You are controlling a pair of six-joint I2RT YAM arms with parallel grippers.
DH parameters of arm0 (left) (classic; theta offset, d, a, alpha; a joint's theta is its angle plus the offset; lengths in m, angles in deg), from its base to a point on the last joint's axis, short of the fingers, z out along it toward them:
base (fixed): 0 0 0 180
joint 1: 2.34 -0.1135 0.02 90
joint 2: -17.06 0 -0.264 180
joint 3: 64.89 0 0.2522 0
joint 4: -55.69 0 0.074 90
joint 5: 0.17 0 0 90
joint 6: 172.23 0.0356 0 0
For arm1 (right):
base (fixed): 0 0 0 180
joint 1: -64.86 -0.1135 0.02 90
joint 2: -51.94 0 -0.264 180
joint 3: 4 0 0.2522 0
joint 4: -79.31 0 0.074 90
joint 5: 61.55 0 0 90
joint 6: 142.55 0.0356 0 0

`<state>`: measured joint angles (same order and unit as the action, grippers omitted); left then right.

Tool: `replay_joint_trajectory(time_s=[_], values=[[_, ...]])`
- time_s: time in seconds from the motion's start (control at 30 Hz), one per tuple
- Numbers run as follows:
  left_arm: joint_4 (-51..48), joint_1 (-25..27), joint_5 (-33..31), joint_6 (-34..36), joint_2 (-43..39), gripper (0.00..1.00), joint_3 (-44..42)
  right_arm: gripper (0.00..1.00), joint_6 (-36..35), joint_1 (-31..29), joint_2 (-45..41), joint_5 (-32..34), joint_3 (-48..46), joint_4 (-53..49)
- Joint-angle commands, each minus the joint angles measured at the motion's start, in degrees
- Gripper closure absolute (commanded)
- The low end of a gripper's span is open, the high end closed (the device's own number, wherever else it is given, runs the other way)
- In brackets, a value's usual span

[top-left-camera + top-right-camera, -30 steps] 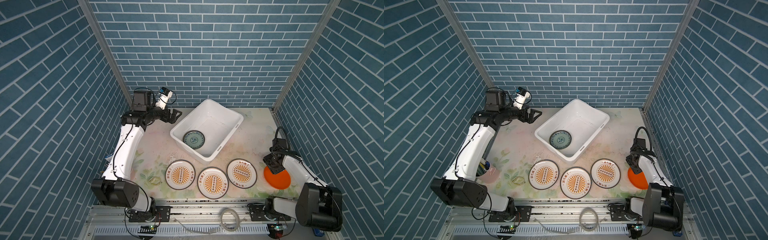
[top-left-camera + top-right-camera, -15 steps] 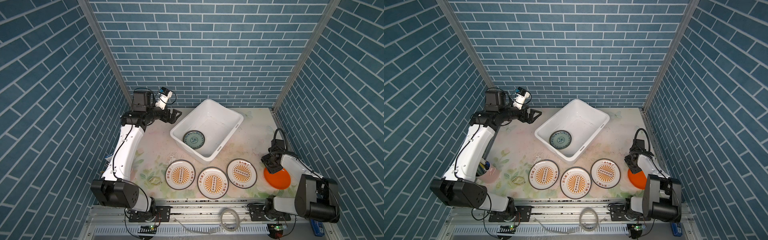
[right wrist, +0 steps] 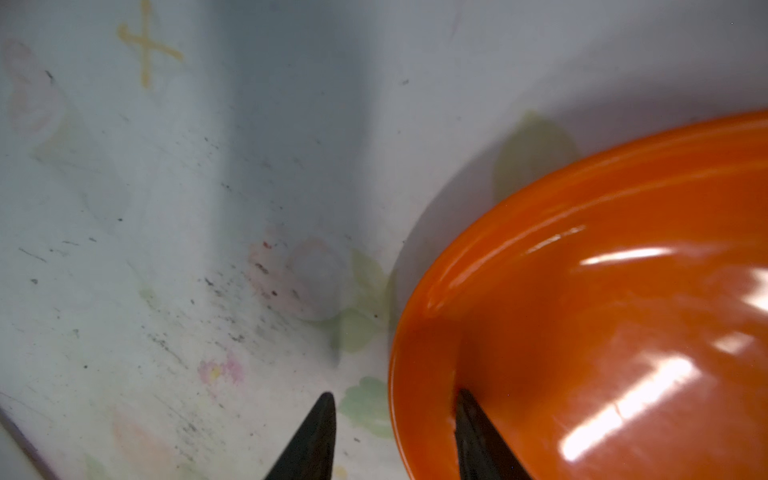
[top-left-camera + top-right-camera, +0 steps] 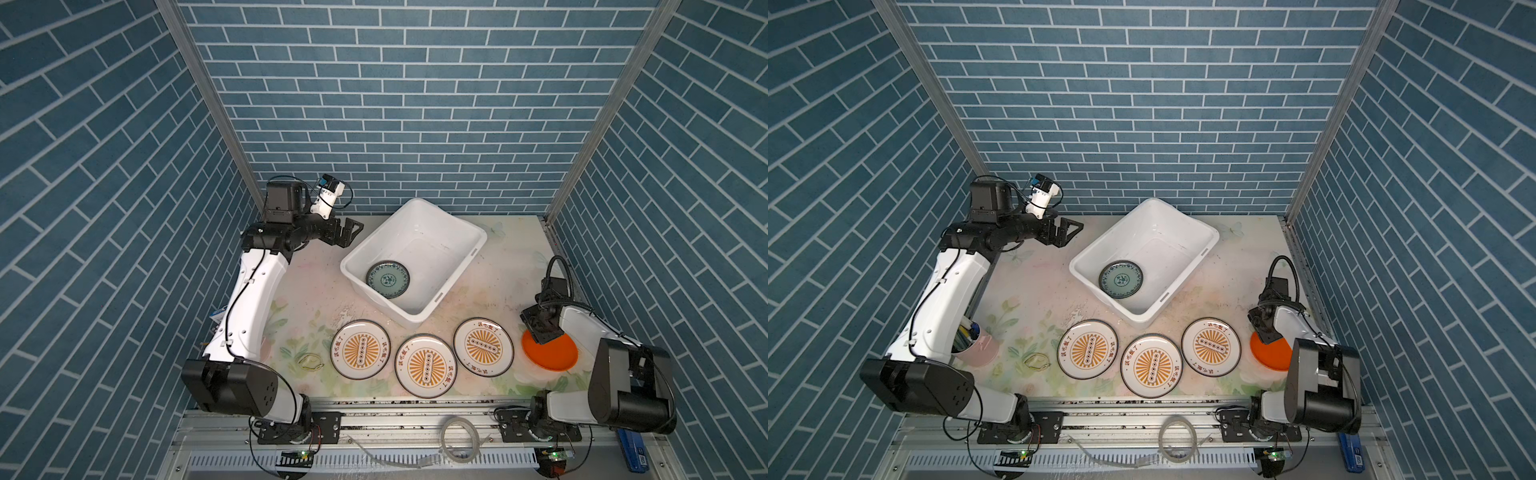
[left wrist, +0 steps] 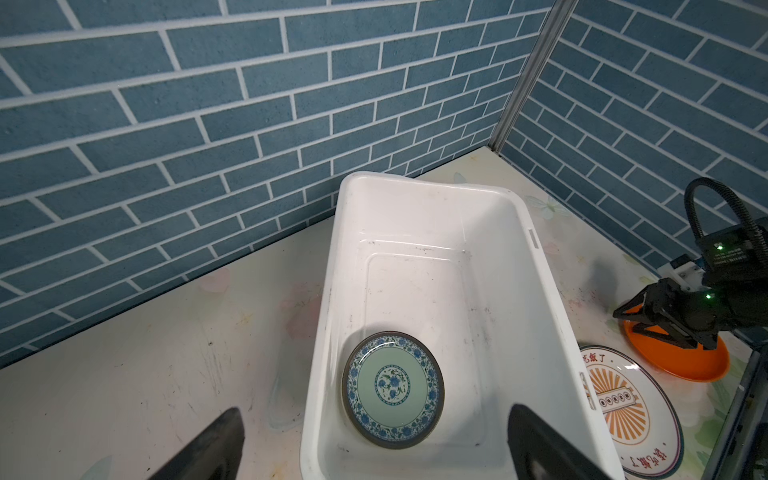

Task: Place the plates into the plastic bin on the countertop
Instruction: 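Lower the open right gripper to the orange plate's rim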

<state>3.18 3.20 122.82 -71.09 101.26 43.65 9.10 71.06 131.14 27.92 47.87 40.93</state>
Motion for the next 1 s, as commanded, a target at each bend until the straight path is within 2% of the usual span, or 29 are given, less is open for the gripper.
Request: replay_joint_trajectory(time_s=[0.0,0.97], values=[[0.13,0.26,-0.3,0.39,-0.69,0.0,-0.31,0.53,3.08,0.22,1.49,-1.47,1.13,1.66],[0.43,0.26,-0.48,0.38,-0.69,0.0,-0.02,0.56,2.14,0.22,5.34,-4.12,5.32,5.48]])
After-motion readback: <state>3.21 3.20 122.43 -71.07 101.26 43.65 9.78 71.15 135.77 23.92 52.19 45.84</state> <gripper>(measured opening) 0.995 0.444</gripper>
